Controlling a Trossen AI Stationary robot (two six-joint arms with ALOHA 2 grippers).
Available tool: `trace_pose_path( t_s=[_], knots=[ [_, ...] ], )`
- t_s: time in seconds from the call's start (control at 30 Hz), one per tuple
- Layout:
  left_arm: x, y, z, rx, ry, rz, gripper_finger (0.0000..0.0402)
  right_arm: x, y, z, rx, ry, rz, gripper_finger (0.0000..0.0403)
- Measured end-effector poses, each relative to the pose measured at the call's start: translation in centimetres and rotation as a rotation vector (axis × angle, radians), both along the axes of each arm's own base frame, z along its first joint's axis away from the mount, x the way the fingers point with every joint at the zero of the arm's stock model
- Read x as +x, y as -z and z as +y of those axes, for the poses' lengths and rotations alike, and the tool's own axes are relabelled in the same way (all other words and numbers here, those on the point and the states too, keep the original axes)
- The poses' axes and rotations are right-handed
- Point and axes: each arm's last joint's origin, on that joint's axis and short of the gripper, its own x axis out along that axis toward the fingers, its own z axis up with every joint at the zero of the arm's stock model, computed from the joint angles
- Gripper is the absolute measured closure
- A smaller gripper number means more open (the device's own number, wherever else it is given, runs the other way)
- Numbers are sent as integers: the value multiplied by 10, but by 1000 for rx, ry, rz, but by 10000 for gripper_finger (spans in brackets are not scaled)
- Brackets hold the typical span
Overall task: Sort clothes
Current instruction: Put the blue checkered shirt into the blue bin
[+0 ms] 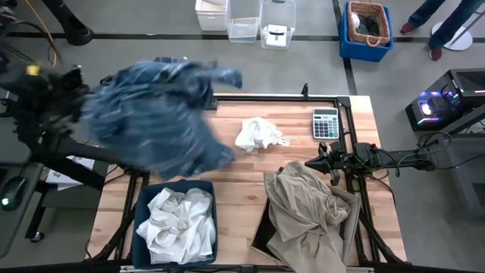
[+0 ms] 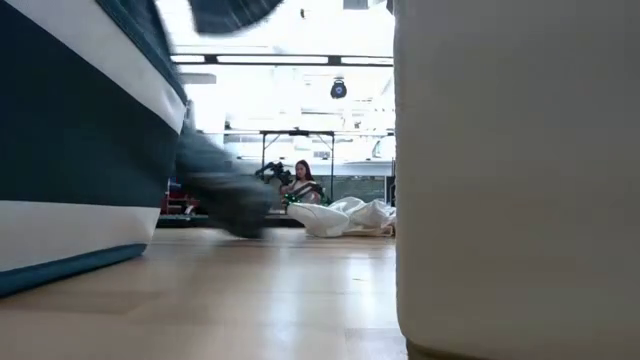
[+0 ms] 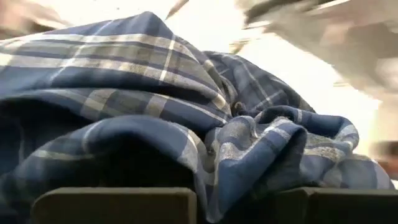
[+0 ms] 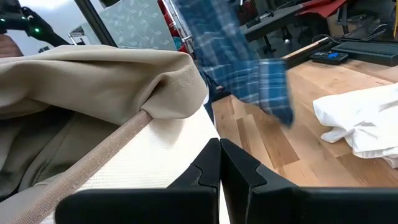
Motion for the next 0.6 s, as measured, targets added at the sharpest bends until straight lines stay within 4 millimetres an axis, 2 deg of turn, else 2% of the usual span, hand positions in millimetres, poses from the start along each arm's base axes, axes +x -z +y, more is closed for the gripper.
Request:
trace_pose_path(
  t_s=[0.07,0.17,0.23,0.37,0.43,0.5,0.6],
  knots=[
    [-4,-7,-3,-57,116,-11,372,0,0,0,0,0,0,402],
    [-2,-4,-5,-177,237,78,372,0,0,0,0,0,0,402],
    [9,5,-7,-269,293,213,372,0,0,0,0,0,0,402],
    [33,35,-12,-420,363,617,372,0,0,0,0,0,1,402],
    [42,54,-16,-416,338,834,372,0,0,0,0,0,0,402],
    [51,72,-20,-331,299,1017,372,0,0,0,0,0,0,402],
    [69,86,-32,-190,346,1115,372,0,0,0,0,0,0,402]
  ],
)
